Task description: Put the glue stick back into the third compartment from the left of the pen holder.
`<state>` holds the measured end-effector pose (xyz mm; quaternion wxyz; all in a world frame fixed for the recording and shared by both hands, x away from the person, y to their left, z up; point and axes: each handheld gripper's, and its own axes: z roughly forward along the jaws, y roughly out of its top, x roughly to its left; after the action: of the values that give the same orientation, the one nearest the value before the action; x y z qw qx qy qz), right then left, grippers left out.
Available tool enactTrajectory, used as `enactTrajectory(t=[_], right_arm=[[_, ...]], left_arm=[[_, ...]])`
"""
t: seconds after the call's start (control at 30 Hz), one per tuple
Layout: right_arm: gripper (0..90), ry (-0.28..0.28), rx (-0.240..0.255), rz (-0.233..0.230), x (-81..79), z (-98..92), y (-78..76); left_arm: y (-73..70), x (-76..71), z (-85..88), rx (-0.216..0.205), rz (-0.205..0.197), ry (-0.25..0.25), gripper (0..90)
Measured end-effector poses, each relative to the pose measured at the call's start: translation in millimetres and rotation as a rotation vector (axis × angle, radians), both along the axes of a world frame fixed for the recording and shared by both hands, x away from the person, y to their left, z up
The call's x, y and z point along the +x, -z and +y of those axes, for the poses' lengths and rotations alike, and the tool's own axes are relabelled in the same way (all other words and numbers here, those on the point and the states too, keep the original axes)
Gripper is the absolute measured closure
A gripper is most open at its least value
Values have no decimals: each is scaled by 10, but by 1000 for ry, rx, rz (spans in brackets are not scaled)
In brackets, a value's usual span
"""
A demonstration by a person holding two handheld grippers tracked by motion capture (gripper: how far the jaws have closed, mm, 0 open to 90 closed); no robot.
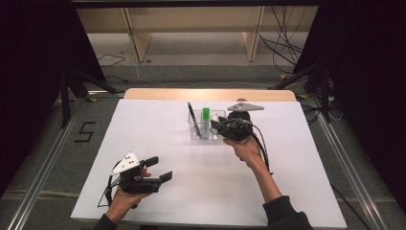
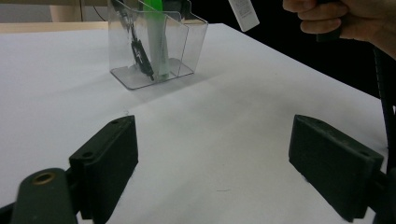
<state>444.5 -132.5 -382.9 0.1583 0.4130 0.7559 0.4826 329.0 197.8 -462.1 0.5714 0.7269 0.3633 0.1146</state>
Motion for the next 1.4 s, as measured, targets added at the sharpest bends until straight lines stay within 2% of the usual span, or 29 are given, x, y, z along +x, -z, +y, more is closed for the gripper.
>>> enactTrajectory(t=[0.63, 1.0, 1.4], right_arm=[[678, 70, 0, -3, 262, -64, -51], [678, 119, 13, -22, 409, -102, -155], [678, 152, 0, -24, 544, -91, -165]], left_arm=[[2, 2, 1, 0, 0, 0, 152], [2, 0, -4, 4, 2, 2, 152], [2, 2, -4, 4, 2, 3, 152]])
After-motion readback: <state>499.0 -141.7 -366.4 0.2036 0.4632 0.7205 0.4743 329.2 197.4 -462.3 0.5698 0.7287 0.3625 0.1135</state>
